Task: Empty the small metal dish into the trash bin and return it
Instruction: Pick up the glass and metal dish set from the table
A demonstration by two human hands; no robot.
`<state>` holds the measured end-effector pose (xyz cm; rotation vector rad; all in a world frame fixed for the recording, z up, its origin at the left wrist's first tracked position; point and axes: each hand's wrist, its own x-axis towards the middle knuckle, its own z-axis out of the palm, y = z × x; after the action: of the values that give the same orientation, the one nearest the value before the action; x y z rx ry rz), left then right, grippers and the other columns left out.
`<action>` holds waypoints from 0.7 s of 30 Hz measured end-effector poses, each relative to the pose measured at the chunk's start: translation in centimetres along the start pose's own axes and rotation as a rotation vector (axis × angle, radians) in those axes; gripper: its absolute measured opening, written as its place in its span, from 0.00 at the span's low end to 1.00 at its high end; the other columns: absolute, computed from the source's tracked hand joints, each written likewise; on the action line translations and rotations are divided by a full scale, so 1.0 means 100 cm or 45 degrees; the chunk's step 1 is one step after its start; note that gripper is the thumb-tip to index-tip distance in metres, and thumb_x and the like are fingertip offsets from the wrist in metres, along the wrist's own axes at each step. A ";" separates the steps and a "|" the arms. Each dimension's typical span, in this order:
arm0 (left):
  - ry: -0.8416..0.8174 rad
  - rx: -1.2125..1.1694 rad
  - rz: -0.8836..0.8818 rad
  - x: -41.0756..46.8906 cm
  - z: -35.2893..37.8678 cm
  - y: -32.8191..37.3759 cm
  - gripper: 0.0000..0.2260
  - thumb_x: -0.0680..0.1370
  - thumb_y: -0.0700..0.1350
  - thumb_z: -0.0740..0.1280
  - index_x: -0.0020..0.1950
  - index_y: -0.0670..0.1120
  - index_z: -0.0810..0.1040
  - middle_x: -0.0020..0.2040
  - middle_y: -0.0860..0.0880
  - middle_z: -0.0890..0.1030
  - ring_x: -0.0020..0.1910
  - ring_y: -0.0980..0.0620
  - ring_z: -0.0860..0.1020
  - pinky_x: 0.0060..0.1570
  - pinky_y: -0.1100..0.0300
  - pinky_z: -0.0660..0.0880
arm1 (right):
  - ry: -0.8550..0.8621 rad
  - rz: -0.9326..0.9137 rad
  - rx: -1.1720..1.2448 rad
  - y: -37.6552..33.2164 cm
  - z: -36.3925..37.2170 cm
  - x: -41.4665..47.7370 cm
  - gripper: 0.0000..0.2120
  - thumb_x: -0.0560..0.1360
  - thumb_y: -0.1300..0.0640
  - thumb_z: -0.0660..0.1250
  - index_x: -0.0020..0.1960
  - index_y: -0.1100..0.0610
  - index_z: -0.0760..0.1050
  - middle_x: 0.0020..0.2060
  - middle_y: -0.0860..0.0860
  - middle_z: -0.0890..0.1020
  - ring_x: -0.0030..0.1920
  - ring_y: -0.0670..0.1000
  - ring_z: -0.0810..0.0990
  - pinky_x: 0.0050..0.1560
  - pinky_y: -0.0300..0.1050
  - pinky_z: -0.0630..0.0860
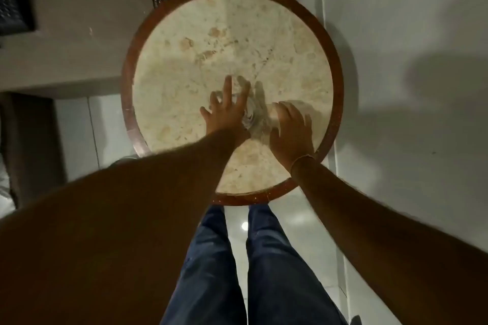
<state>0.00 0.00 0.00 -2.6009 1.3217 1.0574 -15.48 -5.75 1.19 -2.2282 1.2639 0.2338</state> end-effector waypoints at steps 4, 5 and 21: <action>-0.026 0.085 -0.020 0.011 -0.002 0.004 0.53 0.69 0.57 0.81 0.84 0.61 0.50 0.85 0.45 0.45 0.78 0.33 0.59 0.66 0.29 0.72 | 0.018 0.113 0.194 0.003 0.000 0.002 0.27 0.79 0.67 0.66 0.78 0.61 0.73 0.77 0.60 0.76 0.81 0.61 0.71 0.81 0.64 0.66; -0.019 0.121 -0.015 0.011 0.001 0.004 0.50 0.69 0.58 0.80 0.83 0.59 0.53 0.84 0.44 0.49 0.76 0.34 0.61 0.63 0.30 0.74 | 0.036 0.128 0.275 0.004 0.002 0.002 0.26 0.79 0.68 0.66 0.77 0.62 0.74 0.76 0.61 0.77 0.79 0.61 0.72 0.81 0.62 0.68; 0.115 -0.218 0.241 -0.046 -0.038 0.019 0.43 0.68 0.55 0.79 0.80 0.52 0.65 0.72 0.44 0.67 0.66 0.39 0.68 0.58 0.44 0.79 | -0.711 0.833 2.283 -0.009 -0.010 0.013 0.35 0.84 0.29 0.56 0.79 0.51 0.76 0.78 0.58 0.79 0.78 0.61 0.76 0.68 0.61 0.79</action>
<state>-1.17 0.82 6.09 -2.7186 1.5918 1.1384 -14.16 -6.93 1.84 -0.1893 1.0175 -0.0749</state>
